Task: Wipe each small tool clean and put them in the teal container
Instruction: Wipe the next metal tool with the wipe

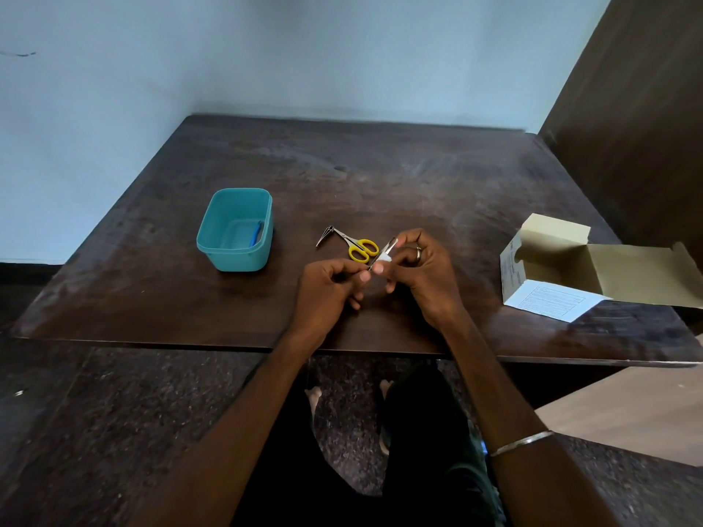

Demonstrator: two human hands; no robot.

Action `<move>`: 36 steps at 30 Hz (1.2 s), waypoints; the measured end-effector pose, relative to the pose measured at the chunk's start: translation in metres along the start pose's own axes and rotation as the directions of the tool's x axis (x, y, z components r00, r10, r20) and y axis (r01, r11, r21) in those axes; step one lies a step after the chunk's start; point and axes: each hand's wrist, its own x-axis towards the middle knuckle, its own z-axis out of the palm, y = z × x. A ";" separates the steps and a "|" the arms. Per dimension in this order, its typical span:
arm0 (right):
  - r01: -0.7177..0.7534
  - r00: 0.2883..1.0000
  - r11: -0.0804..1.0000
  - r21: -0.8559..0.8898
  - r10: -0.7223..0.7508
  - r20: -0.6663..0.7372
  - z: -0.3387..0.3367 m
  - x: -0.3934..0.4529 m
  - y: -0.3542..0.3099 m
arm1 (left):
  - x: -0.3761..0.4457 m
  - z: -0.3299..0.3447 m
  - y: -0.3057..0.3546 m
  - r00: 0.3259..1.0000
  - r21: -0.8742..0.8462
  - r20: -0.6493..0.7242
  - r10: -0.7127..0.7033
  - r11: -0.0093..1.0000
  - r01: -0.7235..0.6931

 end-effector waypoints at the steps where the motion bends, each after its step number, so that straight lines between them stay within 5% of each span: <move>1: 0.005 1.000 1.000 -0.002 -0.005 0.007 0.000 0.000 0.000 | 0.000 0.000 0.000 1.000 -0.006 0.005 0.002 1.000 -0.002; 8: -0.028 0.999 0.998 -0.054 0.030 0.033 0.002 0.001 0.001 | 0.000 -0.008 0.000 0.988 -0.019 0.153 0.032 0.999 -0.029; 19: -0.020 0.996 0.995 -0.096 0.029 0.088 0.006 -0.001 -0.002 | -0.001 -0.003 0.001 0.996 -0.009 0.076 0.034 0.999 -0.033; 36: -0.014 0.990 1.000 -0.025 0.011 -0.143 -0.002 0.001 0.000 | 0.000 -0.003 -0.002 0.996 0.027 0.092 -0.011 1.000 0.009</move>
